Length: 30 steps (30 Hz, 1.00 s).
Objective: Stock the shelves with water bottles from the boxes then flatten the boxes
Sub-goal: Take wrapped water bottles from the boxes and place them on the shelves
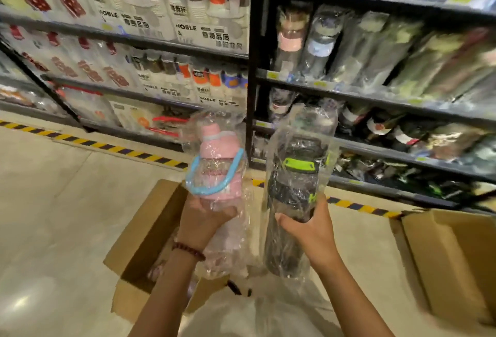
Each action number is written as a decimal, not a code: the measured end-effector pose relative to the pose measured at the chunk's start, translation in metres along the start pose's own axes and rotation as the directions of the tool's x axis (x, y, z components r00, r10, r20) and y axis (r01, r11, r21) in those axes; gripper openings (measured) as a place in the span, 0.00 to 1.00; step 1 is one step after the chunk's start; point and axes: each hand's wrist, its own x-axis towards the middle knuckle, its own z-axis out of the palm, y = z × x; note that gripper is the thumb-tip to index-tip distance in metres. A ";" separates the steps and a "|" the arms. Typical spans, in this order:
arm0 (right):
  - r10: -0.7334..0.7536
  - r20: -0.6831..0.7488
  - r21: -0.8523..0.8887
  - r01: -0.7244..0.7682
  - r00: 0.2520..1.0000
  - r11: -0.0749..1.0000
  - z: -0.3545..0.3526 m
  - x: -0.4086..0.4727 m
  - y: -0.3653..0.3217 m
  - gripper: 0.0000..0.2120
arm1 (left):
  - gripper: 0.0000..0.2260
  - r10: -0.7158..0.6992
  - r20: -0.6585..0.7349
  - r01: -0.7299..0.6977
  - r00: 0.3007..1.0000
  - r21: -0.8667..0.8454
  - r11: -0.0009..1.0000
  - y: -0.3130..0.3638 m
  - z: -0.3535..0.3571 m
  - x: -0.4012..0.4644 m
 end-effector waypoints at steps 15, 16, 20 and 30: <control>0.034 -0.384 0.180 0.038 0.923 0.983 -0.228 -0.004 0.053 0.31 | 0.31 0.109 0.441 -0.100 0.891 -0.043 0.994 0.066 0.246 -0.031; 0.043 -0.409 0.183 0.036 0.912 0.983 -0.248 -0.003 0.057 0.32 | 0.29 0.110 0.446 -0.104 0.888 -0.037 0.994 0.069 0.268 -0.034; 0.064 -0.473 0.185 0.028 0.879 0.982 -0.323 0.003 0.064 0.37 | 0.25 0.134 0.485 -0.129 0.864 -0.044 0.991 0.083 0.353 -0.045; 0.087 -0.530 0.194 0.021 0.844 0.981 -0.424 0.044 0.089 0.36 | 0.39 0.161 0.602 -0.126 0.782 -0.100 0.987 0.110 0.475 -0.039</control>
